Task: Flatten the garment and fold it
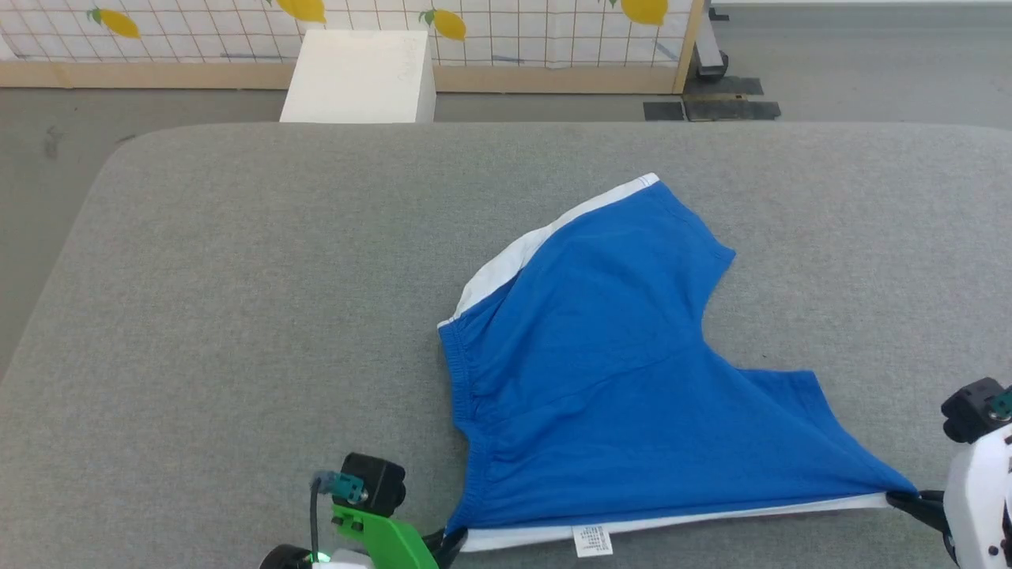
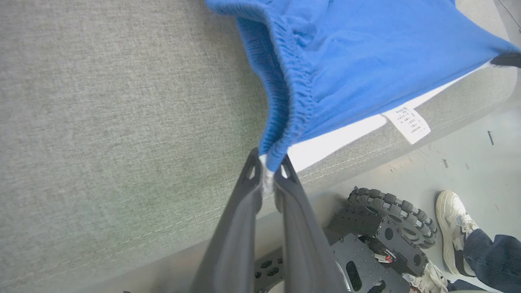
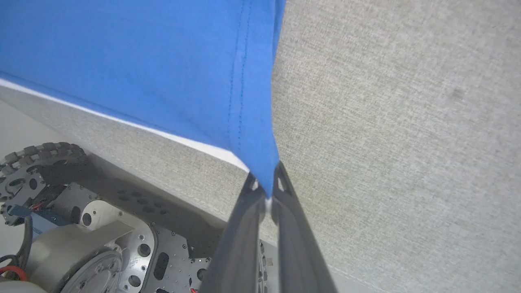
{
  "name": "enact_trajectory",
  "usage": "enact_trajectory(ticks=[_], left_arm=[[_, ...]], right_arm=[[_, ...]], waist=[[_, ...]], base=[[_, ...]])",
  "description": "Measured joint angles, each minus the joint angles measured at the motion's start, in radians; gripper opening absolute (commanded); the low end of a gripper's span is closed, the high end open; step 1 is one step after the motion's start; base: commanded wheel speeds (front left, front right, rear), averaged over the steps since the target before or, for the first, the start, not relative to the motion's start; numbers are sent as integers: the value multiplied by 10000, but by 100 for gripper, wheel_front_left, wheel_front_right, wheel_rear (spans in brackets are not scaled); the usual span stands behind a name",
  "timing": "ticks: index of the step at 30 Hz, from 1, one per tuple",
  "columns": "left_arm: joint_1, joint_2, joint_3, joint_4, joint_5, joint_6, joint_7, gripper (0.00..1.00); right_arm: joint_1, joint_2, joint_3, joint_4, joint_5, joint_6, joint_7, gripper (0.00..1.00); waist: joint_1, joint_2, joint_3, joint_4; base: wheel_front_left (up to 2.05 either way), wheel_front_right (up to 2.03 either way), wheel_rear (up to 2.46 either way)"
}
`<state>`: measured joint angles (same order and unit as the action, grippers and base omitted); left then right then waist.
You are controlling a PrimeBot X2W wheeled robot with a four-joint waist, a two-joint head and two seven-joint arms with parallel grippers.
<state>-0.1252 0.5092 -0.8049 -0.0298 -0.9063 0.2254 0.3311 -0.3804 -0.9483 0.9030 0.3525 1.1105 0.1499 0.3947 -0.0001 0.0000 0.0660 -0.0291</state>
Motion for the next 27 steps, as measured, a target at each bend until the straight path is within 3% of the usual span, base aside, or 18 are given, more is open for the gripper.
enact_trajectory(ticks=[6, 16, 27], left_arm=[[-106, 79, -54, -466, 186, 59, 19, 0], [-1723, 107, 163, -1175, 731, 61, 305, 0], [-3841, -341, 311, -1181, 1095, -238, 757, 0]], right_arm=[[159, -188, -1191, -654, -368, -2, 117, 0], [-515, -362, -3499, -1871, -128, -81, 1220, 0], [-3104, 460, -4489, -1607, -1544, -105, 3452, 0]], waist=[[0, 0, 221, 62], [1, 0, 893, 537], [1, 0, 2219, 1268]], base=[[0, 0, 0], [0, 0, 0], [0, 0, 0]])
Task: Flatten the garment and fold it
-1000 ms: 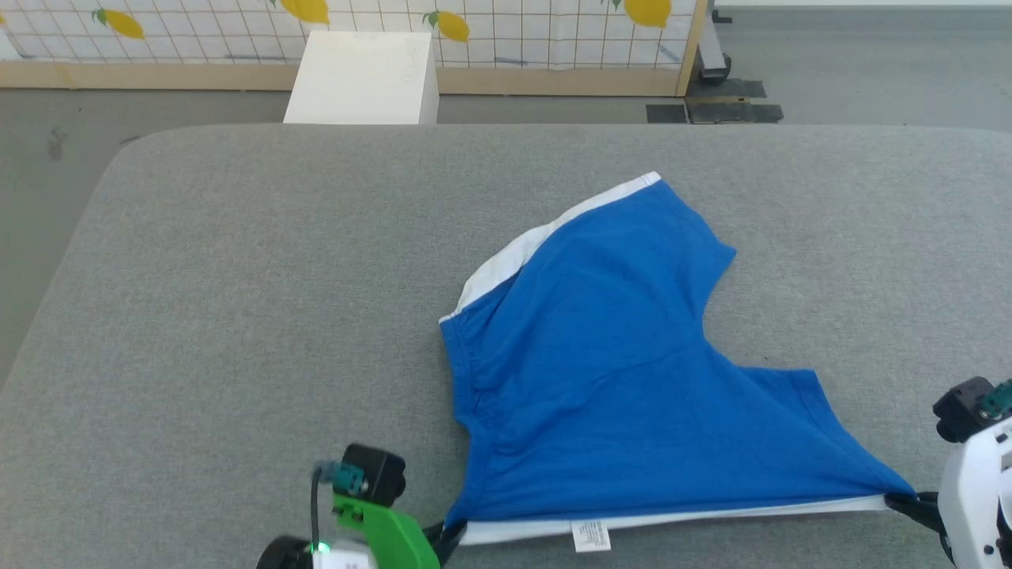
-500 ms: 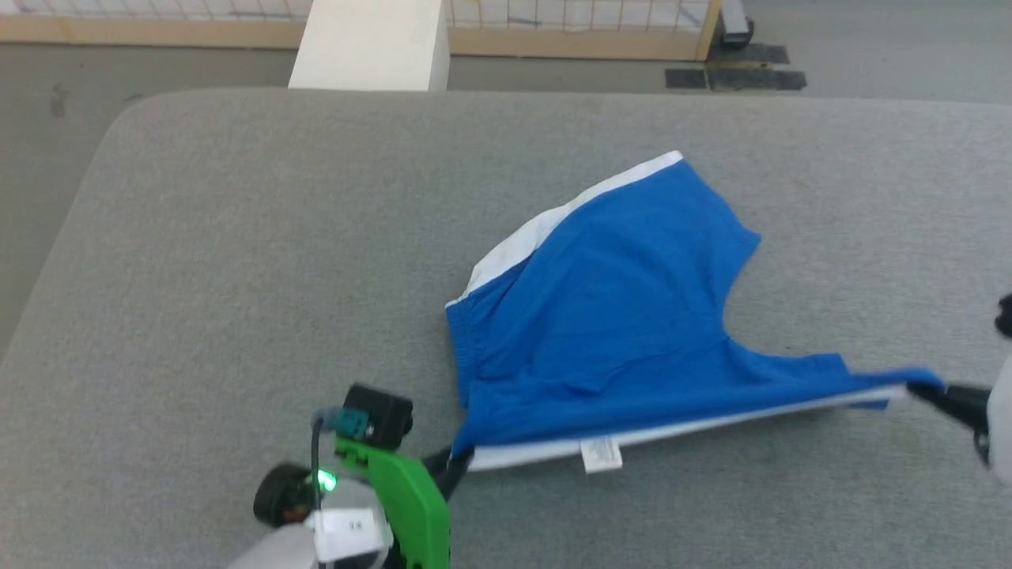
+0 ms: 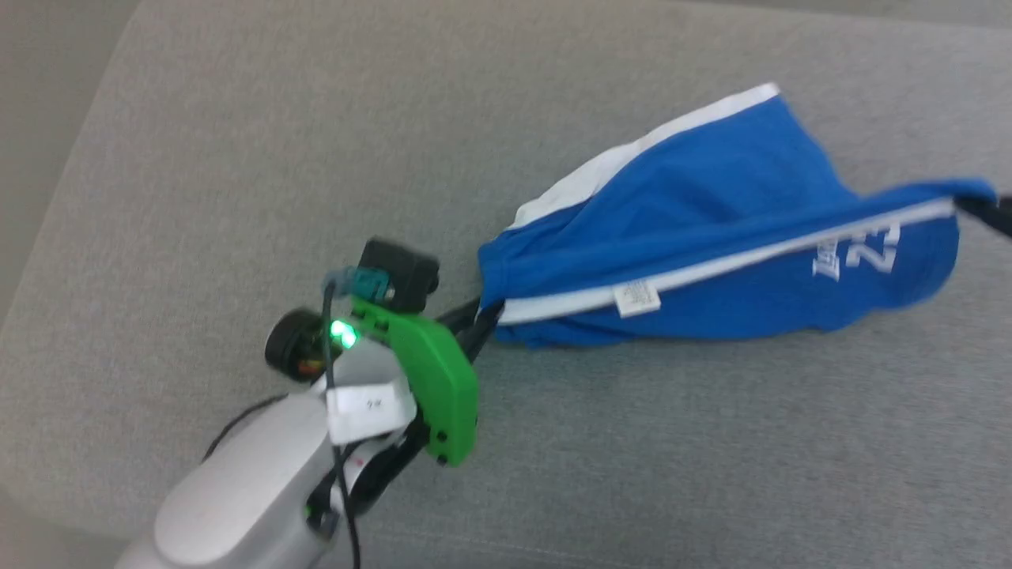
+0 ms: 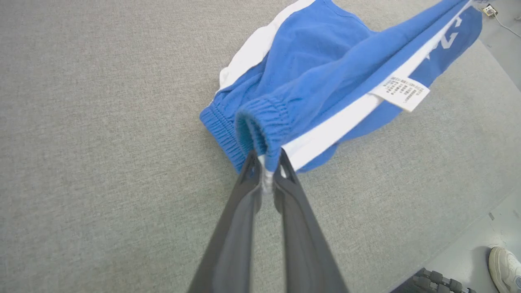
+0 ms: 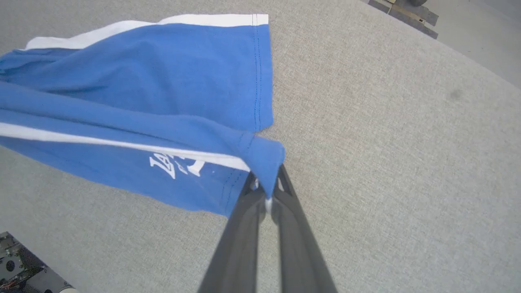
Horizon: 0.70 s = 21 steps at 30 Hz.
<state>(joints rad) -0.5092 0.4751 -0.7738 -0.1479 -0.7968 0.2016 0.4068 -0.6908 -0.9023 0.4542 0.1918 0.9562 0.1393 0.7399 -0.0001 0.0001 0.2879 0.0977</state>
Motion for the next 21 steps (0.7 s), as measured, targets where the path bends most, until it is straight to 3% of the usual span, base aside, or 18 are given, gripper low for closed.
enact_trajectory(ticks=[10, 21], left_arm=[[-1628, -938, 17, 1340, 81, -523, 61, 0], [-2621, -1881, 67, 2485, 63, -869, -424, 0]], right_arm=[[-2781, 997, 491, 1179, -1756, -4, 1333, 0], [-4143, 1327, 1174, 2947, -2750, -4, 1016, 0]], waist=[[2, 0, 1471, 762], [2, 0, 2511, 1589]], base=[[0, 0, 0], [0, 0, 0]])
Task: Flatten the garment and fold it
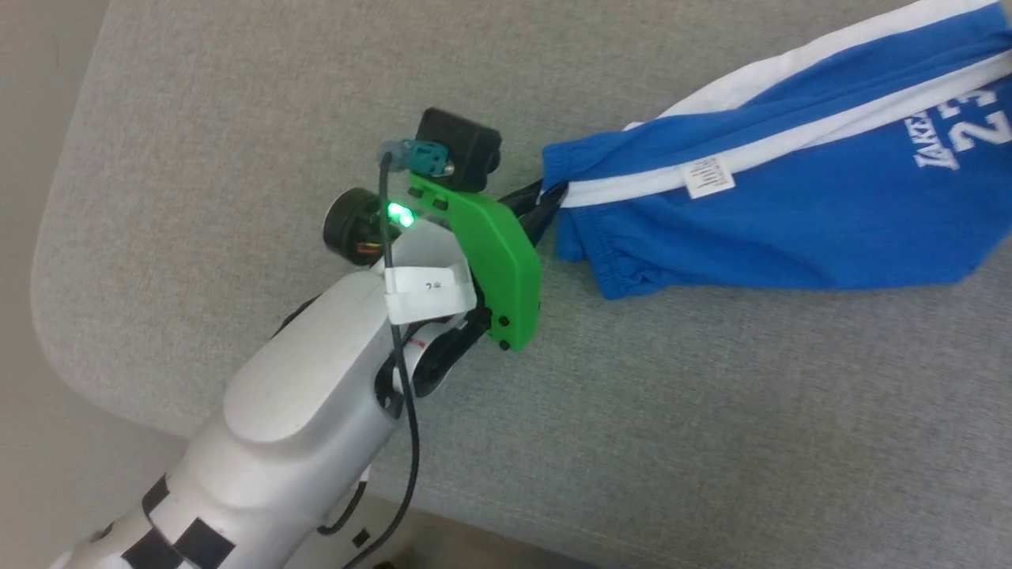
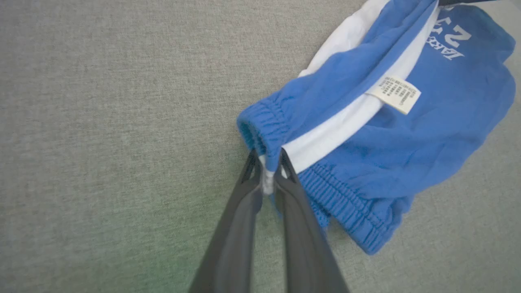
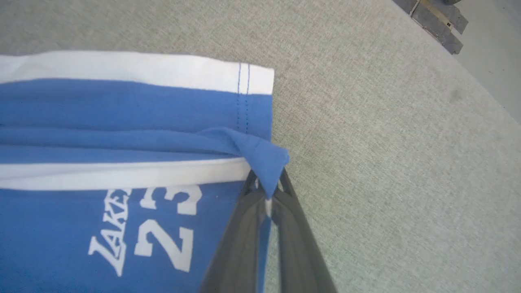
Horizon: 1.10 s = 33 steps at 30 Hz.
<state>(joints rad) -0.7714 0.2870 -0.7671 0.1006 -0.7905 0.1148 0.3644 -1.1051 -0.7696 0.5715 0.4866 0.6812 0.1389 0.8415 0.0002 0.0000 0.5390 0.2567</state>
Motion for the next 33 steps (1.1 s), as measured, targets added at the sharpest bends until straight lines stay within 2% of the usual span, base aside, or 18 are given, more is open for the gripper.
enact_trajectory(ticks=[6, 7, 8, 9, 12, 15, 20, 25, 33], left_arm=[[-137, -192, -17, 380, 2, -96, -228, 0], [-137, -215, -25, 456, 4, -98, -268, 38], [-137, -228, -38, 522, 27, -100, -357, 89], [-137, -234, -44, 581, 38, -100, -422, 100], [-128, -184, -61, 867, 138, -98, -614, 100], [-118, 138, -313, 1133, 690, -173, -890, 100], [156, 345, -4, 1302, 702, -77, -1737, 100], [462, 1074, -86, 1473, 1616, 368, -2734, 100], [1631, 1448, 380, 1156, 1916, 1175, -4322, 100]], right_arm=[[-217, 132, 247, 560, -46, -50, -541, 0], [-222, 169, 268, 652, -50, -61, -734, 59], [-221, 221, 272, 780, -46, -61, -968, 100], [-219, 265, 286, 871, -46, -61, -1133, 100], [-194, 447, 341, 1126, -31, -61, -1868, 100], [-51, 579, 370, 1246, -4, -63, -2986, 100], [696, 681, 640, 1118, 399, -63, -4692, 100], [1667, 433, 1011, 815, 825, -63, -6163, 100], [2871, 157, 947, 1085, 1379, -63, -7194, 100]], waist=[[0, 0, 178, 201], [0, 0, 153, 199], [0, 0, 113, 193], [0, 0, 71, 185], [0, 0, -159, 135], [0, 0, -522, 53], [0, 0, -1230, -89], [-2, 0, -2067, -220], [-2, 0, -3147, -283]], base=[[0, 0, 0], [0, 0, 0], [0, 0, 0], [0, 0, 0], [0, 0, 0], [0, 0, 0], [0, 0, 0], [0, 0, 0], [0, 0, 0]])
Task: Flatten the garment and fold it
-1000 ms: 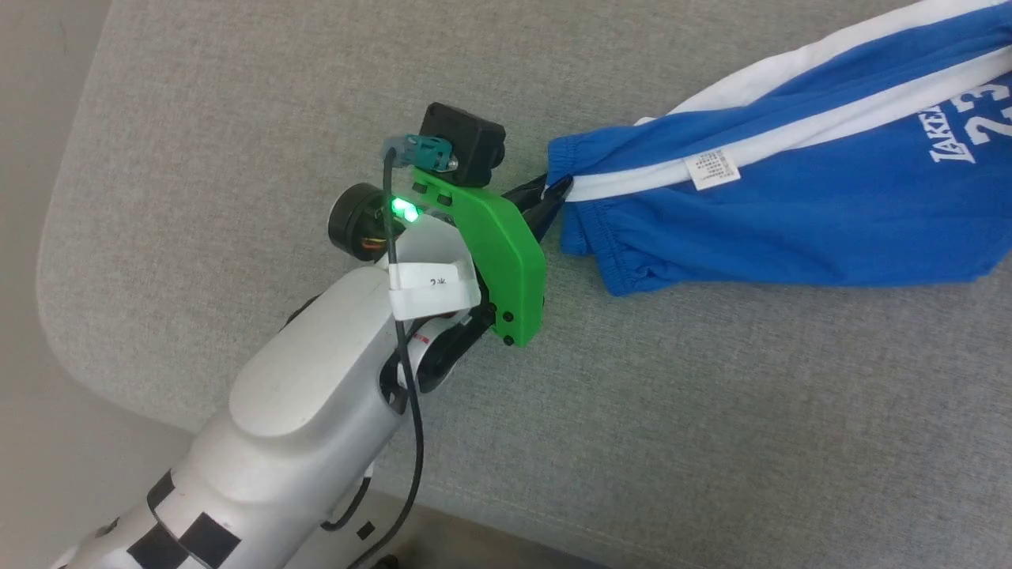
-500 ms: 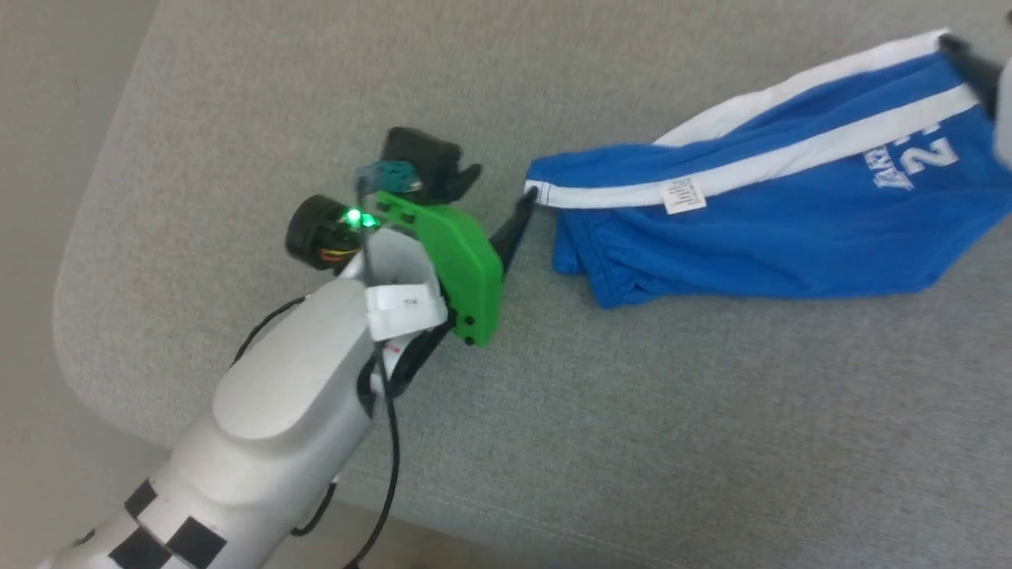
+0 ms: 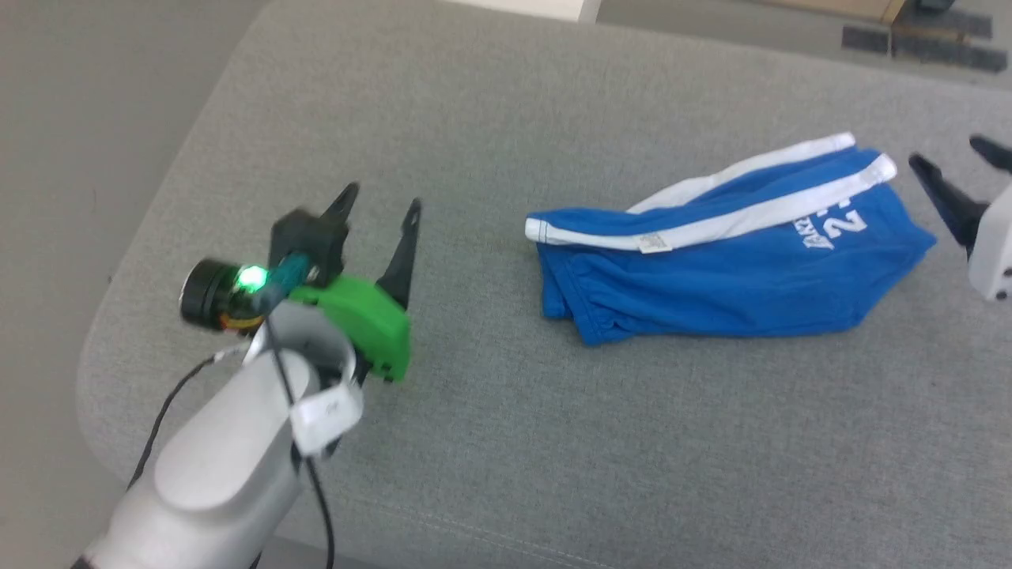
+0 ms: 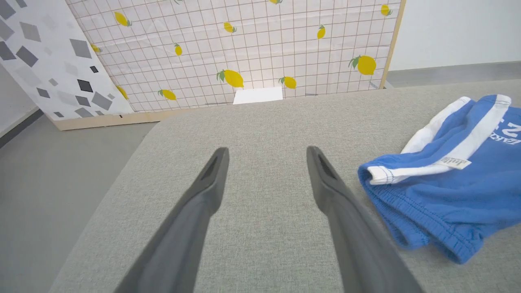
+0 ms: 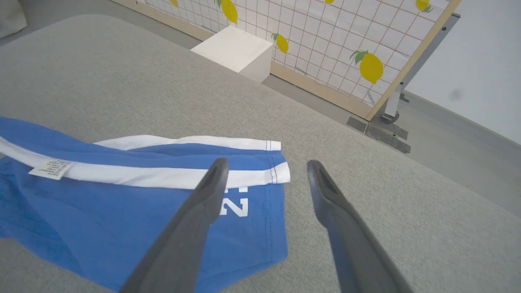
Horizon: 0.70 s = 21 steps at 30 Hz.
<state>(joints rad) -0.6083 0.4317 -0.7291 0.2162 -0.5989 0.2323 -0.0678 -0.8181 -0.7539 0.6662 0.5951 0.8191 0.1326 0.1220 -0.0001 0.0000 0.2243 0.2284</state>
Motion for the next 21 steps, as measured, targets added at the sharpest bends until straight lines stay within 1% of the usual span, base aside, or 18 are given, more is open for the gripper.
enact_trajectory(ticks=[4, 8, 12, 15, 17, 21], left_arm=[[718, 316, 73, -341, 221, 493, -717, 100], [1394, 525, 79, -754, 642, 1070, -1283, 100], [1976, 658, 15, -1258, 1074, 1580, -1620, 100], [2337, 696, -102, -1557, 1440, 1827, -1728, 100], [2478, 727, -263, -1647, 1699, 1908, -1755, 100], [2654, 692, -447, -1687, 1946, 1914, -1816, 100]], right_arm=[[371, 63, -119, 416, 105, 0, -12, 100], [579, 205, -288, 999, 113, 0, 407, 100], [639, 489, -606, 1538, 130, 0, 779, 100], [638, 660, -928, 2063, 184, 0, 1097, 100], [628, 744, -1122, 2426, 174, -2, 1260, 100], [532, 897, -1530, 3302, 130, -2, 1620, 100]], waist=[[0, 0, -354, 70], [0, 0, -487, 260], [0, 0, -473, 473], [0, 0, -375, 616], [0, 0, -282, 708], [0, 0, -54, 927]], base=[[0, 0, 0], [0, 0, 0], [0, 0, 0], [0, 0, 0], [0, 0, 0], [0, 0, 0]])
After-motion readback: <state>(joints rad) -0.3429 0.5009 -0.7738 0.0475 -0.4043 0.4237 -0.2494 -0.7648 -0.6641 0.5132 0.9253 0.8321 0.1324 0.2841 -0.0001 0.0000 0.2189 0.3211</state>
